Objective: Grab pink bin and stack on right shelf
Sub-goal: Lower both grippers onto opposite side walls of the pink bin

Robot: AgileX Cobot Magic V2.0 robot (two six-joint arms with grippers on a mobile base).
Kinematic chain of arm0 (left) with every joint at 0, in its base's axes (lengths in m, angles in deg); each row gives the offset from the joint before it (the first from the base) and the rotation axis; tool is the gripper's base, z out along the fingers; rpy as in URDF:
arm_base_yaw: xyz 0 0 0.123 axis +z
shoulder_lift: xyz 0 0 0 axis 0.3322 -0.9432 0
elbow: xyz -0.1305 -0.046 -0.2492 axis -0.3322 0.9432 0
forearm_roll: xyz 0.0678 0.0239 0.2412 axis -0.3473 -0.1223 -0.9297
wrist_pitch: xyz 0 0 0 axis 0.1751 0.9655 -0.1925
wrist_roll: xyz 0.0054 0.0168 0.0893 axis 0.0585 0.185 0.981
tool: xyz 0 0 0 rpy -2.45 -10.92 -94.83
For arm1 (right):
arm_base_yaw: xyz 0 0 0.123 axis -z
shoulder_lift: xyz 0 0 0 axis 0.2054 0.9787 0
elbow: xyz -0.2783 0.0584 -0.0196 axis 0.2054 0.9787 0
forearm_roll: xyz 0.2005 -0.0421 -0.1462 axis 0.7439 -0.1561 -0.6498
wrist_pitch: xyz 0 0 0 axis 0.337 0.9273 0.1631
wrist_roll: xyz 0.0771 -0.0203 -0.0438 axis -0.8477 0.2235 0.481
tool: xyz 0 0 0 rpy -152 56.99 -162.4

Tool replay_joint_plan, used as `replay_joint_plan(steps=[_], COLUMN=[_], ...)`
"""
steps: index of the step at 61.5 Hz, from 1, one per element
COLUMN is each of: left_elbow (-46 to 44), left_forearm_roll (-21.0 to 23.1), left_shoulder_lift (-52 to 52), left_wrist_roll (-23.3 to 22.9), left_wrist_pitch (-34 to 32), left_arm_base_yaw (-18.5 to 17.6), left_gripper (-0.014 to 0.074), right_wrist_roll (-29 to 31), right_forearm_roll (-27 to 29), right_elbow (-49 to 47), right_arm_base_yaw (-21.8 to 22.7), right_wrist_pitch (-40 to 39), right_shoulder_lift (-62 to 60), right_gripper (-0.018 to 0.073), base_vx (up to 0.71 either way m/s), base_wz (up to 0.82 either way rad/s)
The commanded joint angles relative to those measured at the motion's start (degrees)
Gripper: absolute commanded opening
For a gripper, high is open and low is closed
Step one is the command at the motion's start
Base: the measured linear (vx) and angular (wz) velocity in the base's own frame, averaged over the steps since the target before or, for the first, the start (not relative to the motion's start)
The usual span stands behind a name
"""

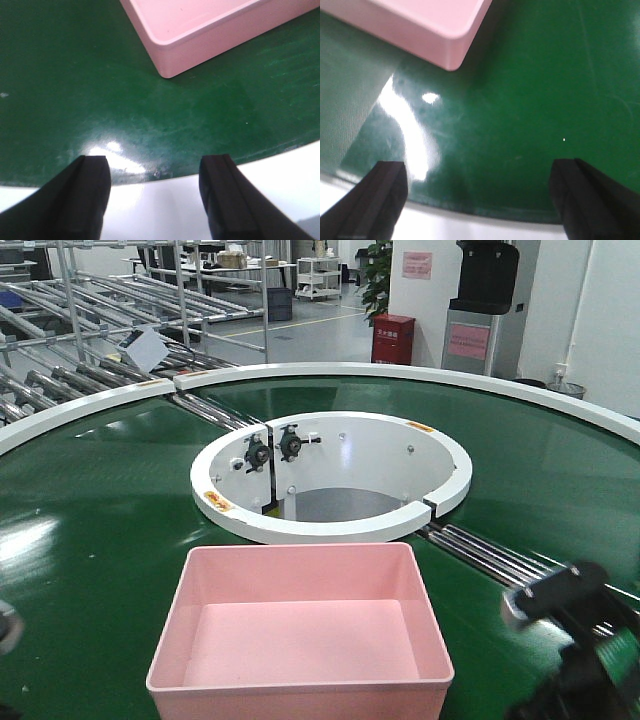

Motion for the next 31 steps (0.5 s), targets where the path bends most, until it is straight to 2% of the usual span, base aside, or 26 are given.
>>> replay_joint_plan(steps=[1, 7, 15, 31], left_elbow=[-7.13, -12.79, -21.00, -35.97], left_forearm_roll=[0.31, 0.22, 0.34, 0.14], left_shoulder_lift=[-5.97, -12.61, -20.84, -34.91], left_wrist_roll=[0.09, 0.00, -0.45, -9.49], left_wrist_pitch=[-1.17, 0.35, 0.56, 5.37], left_arm_base_yaw=[-0.64, -0.64, -0.64, -0.64], left_gripper=[0.0525, 0.0525, 0.0525, 0.0525], right_wrist_roll=[-3.96, -7.08, -7.36, -13.82], right_forearm_roll=[-1.01, -1.01, -0.56, -0.68], right_elbow=[-9.08, -16.89, -27.48, -44.55], right_arm_base_yaw=[-0.09, 0.01, 0.01, 0.01], right_wrist_pitch=[3.56, 9.35, 14.62, 21.90], right_shoulder_lift=[4.53, 10.52, 18.55, 31.05], right_gripper=[0.0612, 0.0593, 0.0585, 0.0585], base_vx=[0.00, 0.00, 0.00, 0.00], base_wz=[0.00, 0.00, 0.00, 0.00])
